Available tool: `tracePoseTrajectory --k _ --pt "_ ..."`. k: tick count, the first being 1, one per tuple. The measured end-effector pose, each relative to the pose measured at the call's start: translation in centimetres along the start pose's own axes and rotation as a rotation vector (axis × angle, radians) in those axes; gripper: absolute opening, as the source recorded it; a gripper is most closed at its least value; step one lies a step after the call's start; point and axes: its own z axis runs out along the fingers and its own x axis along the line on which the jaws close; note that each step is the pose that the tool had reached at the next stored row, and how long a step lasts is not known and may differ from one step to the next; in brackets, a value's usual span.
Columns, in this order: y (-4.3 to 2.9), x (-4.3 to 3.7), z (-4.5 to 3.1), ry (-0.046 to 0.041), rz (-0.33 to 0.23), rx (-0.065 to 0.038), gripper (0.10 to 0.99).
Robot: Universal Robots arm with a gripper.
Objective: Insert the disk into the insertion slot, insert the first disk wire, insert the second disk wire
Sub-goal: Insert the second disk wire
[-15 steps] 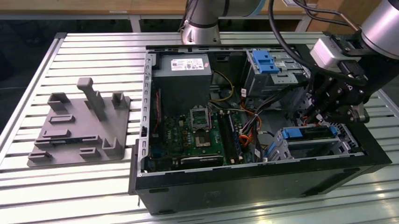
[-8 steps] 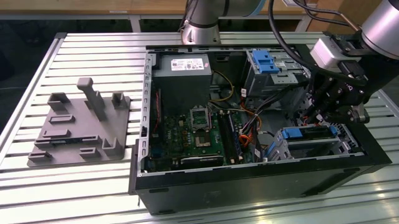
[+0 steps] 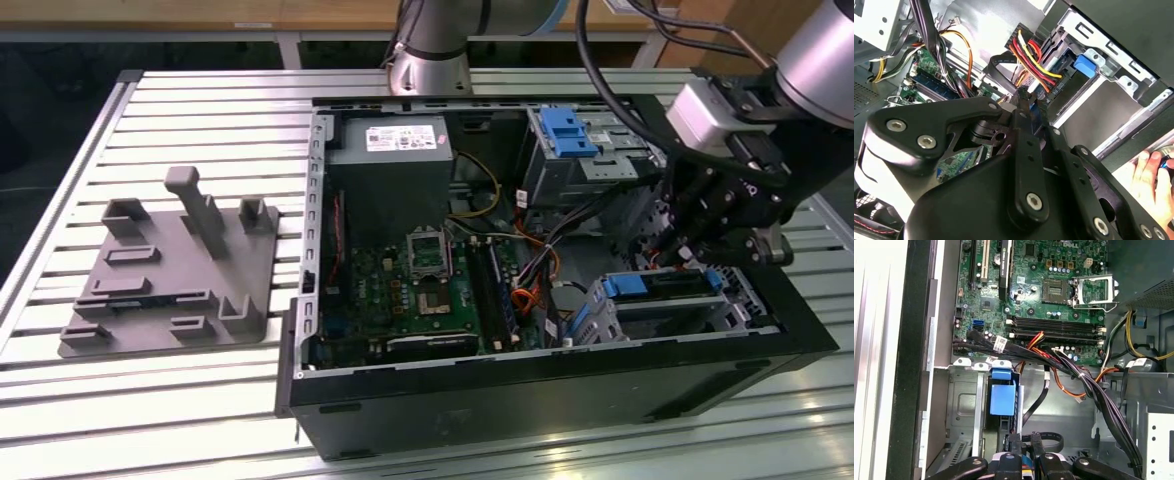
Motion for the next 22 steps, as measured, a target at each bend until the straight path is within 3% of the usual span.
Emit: tracePoseTrajectory --k 22 --pt "0.03 0.55 0.21 0.0002 0.0 0.0 0.196"
